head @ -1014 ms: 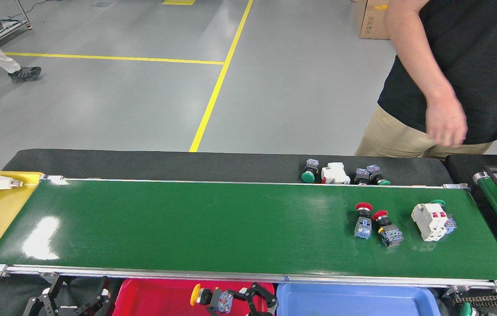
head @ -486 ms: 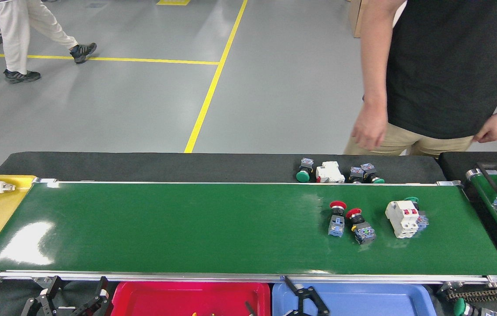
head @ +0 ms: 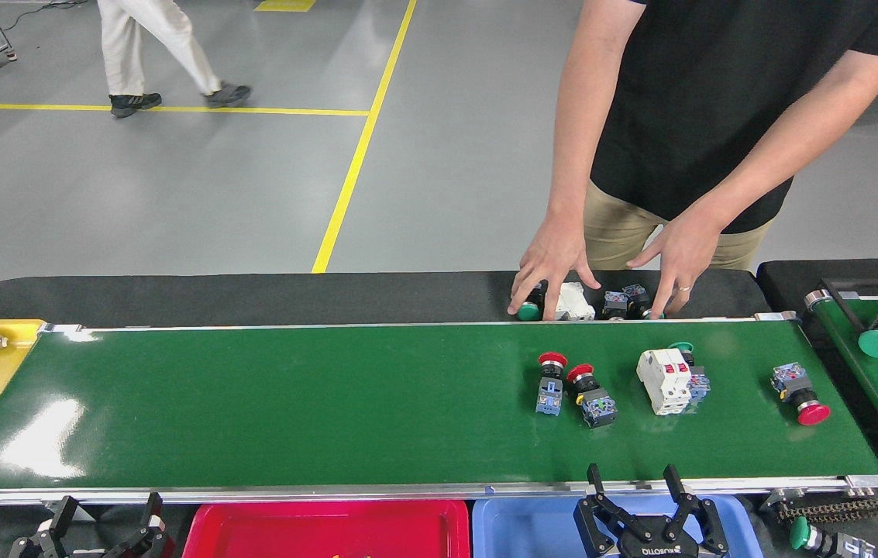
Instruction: Pick switch part from conveyor to tray
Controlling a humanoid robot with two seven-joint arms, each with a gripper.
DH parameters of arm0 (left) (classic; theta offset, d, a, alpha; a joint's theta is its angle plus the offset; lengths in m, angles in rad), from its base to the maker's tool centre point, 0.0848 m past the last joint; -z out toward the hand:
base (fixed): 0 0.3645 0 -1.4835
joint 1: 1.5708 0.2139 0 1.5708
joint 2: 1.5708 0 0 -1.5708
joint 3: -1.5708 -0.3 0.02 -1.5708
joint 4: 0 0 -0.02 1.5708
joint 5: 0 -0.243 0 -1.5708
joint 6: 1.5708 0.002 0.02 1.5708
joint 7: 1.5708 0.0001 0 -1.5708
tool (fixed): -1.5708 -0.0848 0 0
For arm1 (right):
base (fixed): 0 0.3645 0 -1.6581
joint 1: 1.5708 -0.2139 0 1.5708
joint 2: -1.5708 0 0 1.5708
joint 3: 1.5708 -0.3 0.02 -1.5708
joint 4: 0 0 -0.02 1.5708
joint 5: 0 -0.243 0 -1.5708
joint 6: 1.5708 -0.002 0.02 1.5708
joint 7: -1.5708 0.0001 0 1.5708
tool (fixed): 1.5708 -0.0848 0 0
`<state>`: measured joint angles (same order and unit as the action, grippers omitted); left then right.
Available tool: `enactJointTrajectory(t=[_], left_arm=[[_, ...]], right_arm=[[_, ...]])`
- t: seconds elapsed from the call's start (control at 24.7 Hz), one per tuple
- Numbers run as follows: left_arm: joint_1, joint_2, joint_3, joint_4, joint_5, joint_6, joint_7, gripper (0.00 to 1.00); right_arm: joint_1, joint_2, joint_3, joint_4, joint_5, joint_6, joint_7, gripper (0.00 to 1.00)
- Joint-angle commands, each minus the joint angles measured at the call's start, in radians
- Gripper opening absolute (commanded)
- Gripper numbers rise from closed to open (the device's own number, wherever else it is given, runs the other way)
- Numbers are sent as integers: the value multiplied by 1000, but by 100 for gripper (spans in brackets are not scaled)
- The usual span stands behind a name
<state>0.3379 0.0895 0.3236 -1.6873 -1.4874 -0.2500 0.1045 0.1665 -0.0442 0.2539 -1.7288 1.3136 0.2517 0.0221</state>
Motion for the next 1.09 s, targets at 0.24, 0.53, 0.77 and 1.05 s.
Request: enactJointTrajectory(t=[0.24,0.53,0.77,1.05], left_arm=[[-2,9,-32,-11,-2,-6,8,100],[-14,10,-54,-11,-5,-6,8,100],[-23,13,-63,-11,-7,-8,8,100],[-28,16,-97,0,-4,-11,8,100]], right_arm=[[-188,81,45,176,12,40,59,100],[-285,125,82,302,10,47,59,90],[-277,116,120,296,10,32,62,19],[-205,86,203,150,35,-46,62,2]])
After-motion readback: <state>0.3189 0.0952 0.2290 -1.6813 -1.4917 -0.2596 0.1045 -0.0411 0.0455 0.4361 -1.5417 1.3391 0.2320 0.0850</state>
